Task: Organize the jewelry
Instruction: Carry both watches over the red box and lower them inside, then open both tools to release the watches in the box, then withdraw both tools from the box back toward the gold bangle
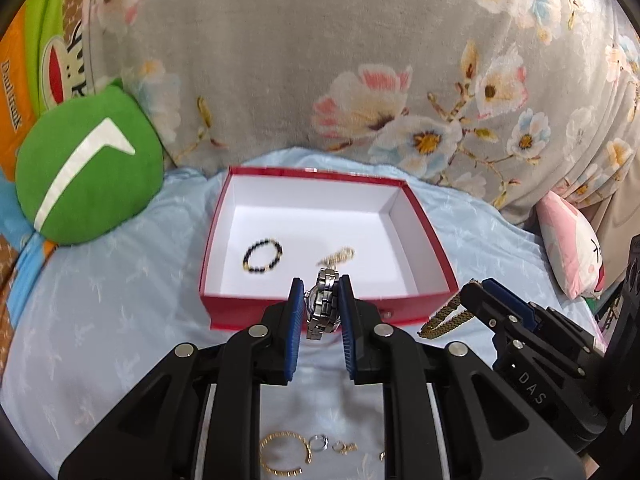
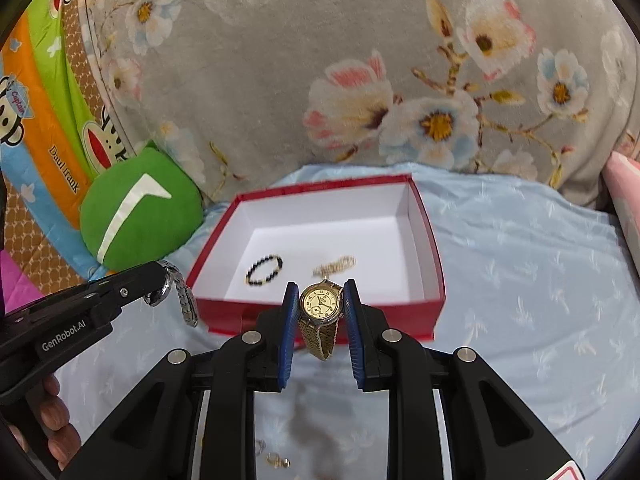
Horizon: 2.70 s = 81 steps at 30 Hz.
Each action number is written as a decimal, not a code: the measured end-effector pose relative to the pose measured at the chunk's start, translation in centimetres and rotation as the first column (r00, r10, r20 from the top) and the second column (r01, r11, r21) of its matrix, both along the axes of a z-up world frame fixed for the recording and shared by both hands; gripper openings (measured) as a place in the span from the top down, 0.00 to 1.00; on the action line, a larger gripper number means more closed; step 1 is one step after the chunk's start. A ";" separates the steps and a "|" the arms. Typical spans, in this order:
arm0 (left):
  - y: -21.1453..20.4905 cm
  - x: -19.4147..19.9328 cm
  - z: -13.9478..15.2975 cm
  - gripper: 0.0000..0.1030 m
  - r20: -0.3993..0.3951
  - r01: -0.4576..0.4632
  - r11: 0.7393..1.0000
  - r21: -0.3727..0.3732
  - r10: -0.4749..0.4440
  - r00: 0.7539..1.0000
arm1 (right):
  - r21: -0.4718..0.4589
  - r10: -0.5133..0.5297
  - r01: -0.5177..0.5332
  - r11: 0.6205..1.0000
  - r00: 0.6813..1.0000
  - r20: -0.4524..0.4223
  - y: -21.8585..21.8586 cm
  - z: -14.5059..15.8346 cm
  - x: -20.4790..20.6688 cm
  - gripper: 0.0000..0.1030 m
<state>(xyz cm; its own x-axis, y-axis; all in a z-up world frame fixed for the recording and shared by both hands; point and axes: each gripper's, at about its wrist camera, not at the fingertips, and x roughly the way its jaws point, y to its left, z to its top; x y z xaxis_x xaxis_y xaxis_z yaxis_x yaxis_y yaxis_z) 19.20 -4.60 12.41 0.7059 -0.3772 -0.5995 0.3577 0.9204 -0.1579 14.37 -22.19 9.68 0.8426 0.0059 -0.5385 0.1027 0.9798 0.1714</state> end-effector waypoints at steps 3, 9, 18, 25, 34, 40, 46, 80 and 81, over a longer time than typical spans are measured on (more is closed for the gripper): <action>-0.3 1.4 1.0 0.84 0.028 -0.003 1.000 0.004 0.003 1.000 | -0.001 0.010 -0.010 1.000 1.000 0.016 -0.2 1.1 1.6 0.79; -1.1 5.4 2.2 0.84 0.067 -0.025 1.000 0.015 0.024 0.997 | -0.003 0.028 -0.028 1.000 0.999 0.021 -0.8 2.4 5.7 0.79; -2.4 10.6 1.5 0.84 0.086 -0.041 0.998 0.047 0.037 0.996 | -0.007 0.035 -0.035 0.999 0.999 -0.009 -1.4 1.4 11.5 0.79; -3.6 13.7 -0.3 0.84 0.064 -0.042 0.997 0.061 0.038 0.997 | -0.005 0.029 -0.029 1.000 0.999 -0.037 -2.0 -0.3 14.4 0.79; -4.9 17.2 -2.0 0.84 0.047 -0.051 0.995 0.083 0.047 0.998 | -0.009 0.013 -0.014 1.000 0.997 -0.074 -3.1 -2.2 17.7 0.79; -5.7 19.6 -3.5 0.84 0.029 -0.066 0.993 0.098 0.063 0.998 | -0.008 -0.003 0.002 1.000 0.994 -0.108 -4.2 -3.9 19.7 0.79; -5.9 20.7 -4.6 0.83 0.018 -0.075 0.992 0.103 0.074 0.997 | -0.013 -0.010 0.008 1.000 0.991 -0.132 -4.7 -5.3 20.6 0.79; -5.1 19.4 -4.0 0.44 0.072 -0.133 0.985 0.110 0.126 0.989 | -0.057 -0.041 0.035 0.998 0.993 -0.109 -3.7 -5.5 19.4 0.64; -5.1 19.3 -3.9 0.44 0.073 -0.132 0.985 0.110 0.124 0.990 | -0.057 -0.041 0.035 0.998 0.993 -0.107 -3.6 -5.4 19.2 0.63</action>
